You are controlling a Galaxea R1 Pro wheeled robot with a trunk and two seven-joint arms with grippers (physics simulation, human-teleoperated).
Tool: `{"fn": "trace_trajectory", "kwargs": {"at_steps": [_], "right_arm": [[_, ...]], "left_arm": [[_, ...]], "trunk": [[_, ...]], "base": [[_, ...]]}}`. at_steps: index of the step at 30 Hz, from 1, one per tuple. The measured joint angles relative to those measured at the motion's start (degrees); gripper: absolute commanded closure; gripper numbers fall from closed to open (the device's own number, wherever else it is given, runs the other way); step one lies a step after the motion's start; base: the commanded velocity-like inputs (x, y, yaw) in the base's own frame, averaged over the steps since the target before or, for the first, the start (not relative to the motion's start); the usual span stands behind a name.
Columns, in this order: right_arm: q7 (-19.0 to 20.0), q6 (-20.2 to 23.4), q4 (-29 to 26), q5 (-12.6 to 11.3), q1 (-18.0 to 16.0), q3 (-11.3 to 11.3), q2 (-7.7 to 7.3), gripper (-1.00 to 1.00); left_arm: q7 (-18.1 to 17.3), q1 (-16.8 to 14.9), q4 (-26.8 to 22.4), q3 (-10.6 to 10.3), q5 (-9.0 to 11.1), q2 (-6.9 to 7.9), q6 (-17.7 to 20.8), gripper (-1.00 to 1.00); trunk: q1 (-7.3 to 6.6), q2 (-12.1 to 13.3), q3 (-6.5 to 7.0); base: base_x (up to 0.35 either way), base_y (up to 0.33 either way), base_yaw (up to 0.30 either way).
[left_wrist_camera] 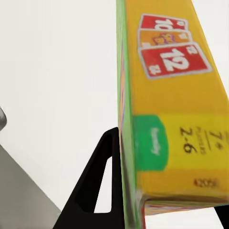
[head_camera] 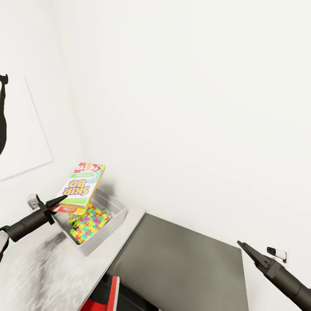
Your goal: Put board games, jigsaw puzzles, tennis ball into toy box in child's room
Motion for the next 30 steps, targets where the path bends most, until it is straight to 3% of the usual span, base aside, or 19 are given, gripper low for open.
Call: {"fn": "trace_trajectory", "kwargs": {"at_steps": [5, 8, 12, 19, 25, 30], "right_arm": [[0.04, 0.01, 0.0, -0.11, 0.0, -0.04, 0.0, -1.0], [0.04, 0.01, 0.0, -0.12, 0.0, 0.03, 0.04, -1.0], [0.05, 0.01, 0.0, -0.16, 0.0, -0.01, -0.02, -1.0], [0.12, 0.09, 0.0, -0.22, 0.0, -0.09, -0.03, -1.0], [0.13, 0.1, 0.0, -0.22, 0.0, -0.11, -0.03, -1.0], [0.13, 0.1, 0.0, -0.22, 0.0, -0.12, -0.1, -1.0]], "left_arm": [[3.37, -0.94, -0.17, 2.36, 0.02, -0.55, -0.04, 1.0], [7.6, -1.79, -0.97, 3.45, 0.1, -1.33, -0.08, 1.0], [14.6, -2.28, -6.32, 7.6, 0.43, -4.74, -1.78, 1.0], [26.66, -2.36, -16.2, 11.86, 0.3, -11.19, -3.2, 1.0], [35.17, -2.38, -20.8, 14.58, 0.5, -14.61, -3.62, 1.0], [40.85, -2.37, -22.23, 15.2, 0.44, -16.7, -7.49, 1.0]], "trunk": [[0.0, 0.0, 0.0], [0.0, 0.0, 0.0], [0.0, 0.0, 0.0], [0.0, 0.0, 0.0], [0.0, 0.0, 0.0], [0.0, 0.0, 0.0]], "base": [[0.0, 0.0, 0.0], [0.0, 0.0, 0.0], [0.0, 0.0, 0.0], [0.0, 0.0, 0.0], [0.0, 0.0, 0.0], [0.0, 0.0, 0.0]]}}
